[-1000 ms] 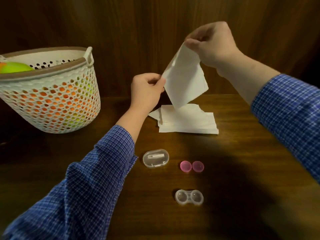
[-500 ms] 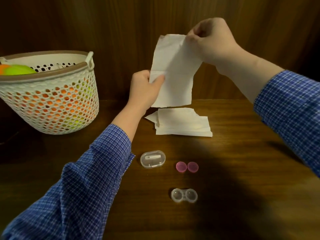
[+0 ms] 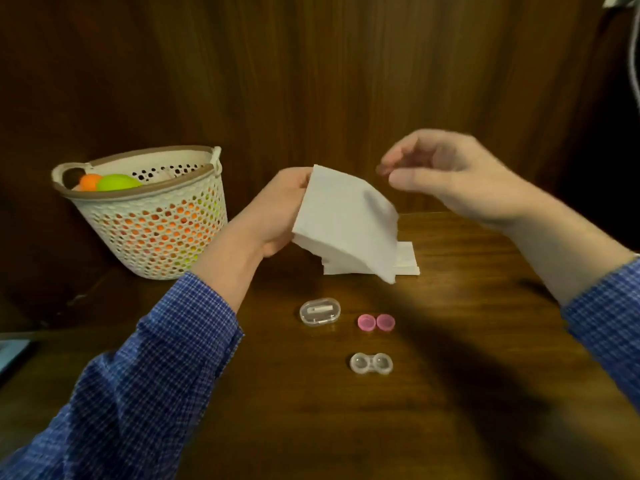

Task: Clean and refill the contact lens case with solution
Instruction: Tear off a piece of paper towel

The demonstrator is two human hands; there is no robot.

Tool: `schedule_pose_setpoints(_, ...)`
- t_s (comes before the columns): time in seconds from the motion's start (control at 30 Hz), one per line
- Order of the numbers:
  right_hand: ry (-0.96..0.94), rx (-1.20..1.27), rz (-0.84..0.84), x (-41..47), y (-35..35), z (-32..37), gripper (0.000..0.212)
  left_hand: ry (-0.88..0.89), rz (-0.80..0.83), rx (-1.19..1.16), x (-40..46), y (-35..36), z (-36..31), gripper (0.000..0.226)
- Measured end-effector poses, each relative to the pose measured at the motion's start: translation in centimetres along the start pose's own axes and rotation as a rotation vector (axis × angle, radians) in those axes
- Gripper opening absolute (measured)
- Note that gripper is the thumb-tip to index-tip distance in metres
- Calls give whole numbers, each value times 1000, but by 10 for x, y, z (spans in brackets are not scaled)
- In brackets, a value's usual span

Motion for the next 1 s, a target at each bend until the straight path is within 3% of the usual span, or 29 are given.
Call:
schedule_pose_setpoints(0.07,89,-62,117,-14,18,-1,33,-11,107,54,-19,4,-16,26)
schedule_pose_setpoints(0.17,119,3,239,-35,40,10,20,-25,183,99,-48,6,-33,27)
schedule_pose_setpoints(0.27,98,130,264,-52,52,20,16,-55,96,109,-70,-2,-37,24)
schedule_pose_setpoints(0.37,153,286,165,-64,60,20,18,-188,-53,-171,-88,-14,-19,23)
schedule_pose_setpoints(0.43,217,379,78,-73,66,11,19,-294,-83,-433,-106,-10,-2,56)
schedule_pose_setpoints(0.5,270,416,3,-83,75,-1,26,-390,-59,-545,-123,4,19,85)
schedule_pose_setpoints(0.53,292,428,-25,-87,80,-9,26,-415,-42,-540,-129,12,28,89)
schedule_pose_setpoints(0.73,417,429,-23,-101,109,-57,28,-413,-172,-314,-127,41,55,31)
schedule_pose_setpoints(0.9,484,418,38,-101,119,-74,26,-555,-235,-213,-122,48,82,44)
schedule_pose_setpoints(1.0,487,424,21,-99,119,-78,27,-530,-230,-231,-119,48,89,44)
Point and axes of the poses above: each hand's wrist, its own x-axis towards the middle knuckle, its own y-axis out of the palm, z = x × y, the point moved 5 cm from there along x, towards the middle knuckle, and after that the axes turned 1 degree about -z, right-handed, at the moved point
